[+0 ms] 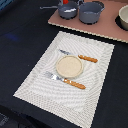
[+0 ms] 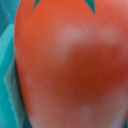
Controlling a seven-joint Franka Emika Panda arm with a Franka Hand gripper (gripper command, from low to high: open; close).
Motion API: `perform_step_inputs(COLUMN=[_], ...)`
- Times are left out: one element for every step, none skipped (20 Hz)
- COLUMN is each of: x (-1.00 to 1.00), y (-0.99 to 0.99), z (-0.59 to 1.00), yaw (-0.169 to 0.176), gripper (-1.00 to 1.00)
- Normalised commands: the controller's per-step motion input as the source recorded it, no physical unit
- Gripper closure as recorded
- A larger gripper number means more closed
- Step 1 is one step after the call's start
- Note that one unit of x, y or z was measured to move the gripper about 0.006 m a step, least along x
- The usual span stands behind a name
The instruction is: Place the pan onto the stove and place the fish and sausage into the pan.
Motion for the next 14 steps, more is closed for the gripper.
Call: perform_step_inputs(x=[0.17,0.17,0.14,0.15,0.19,0.14,0.13,0.08,0.02,0.04,0.04,0.00,0.00,0.00], y=[0.35,0.31,0.26,0.26,0.29,0.26,0.18,0.13,0.15,0.18,0.20,0.21,0.21,0.29], z=[0.00,0.00,0.14,0.27,0.51,0.79,1.00,1.00,1.00,1.00,1.00,1.00,1.00,0.72], yaw=[-0.046,-0.044,-0.038,-0.031,-0.023,-0.013,-0.011,-0.011,-0.020,-0.024,-0.028,-0.039,-0.045,-0.030], gripper=[-1.00,-1.00,-1.00,-1.00,-1.00,-1.00,-1.00,-1.00,-1.00,-1.00,-1.00,-1.00,-1.00,-1.00])
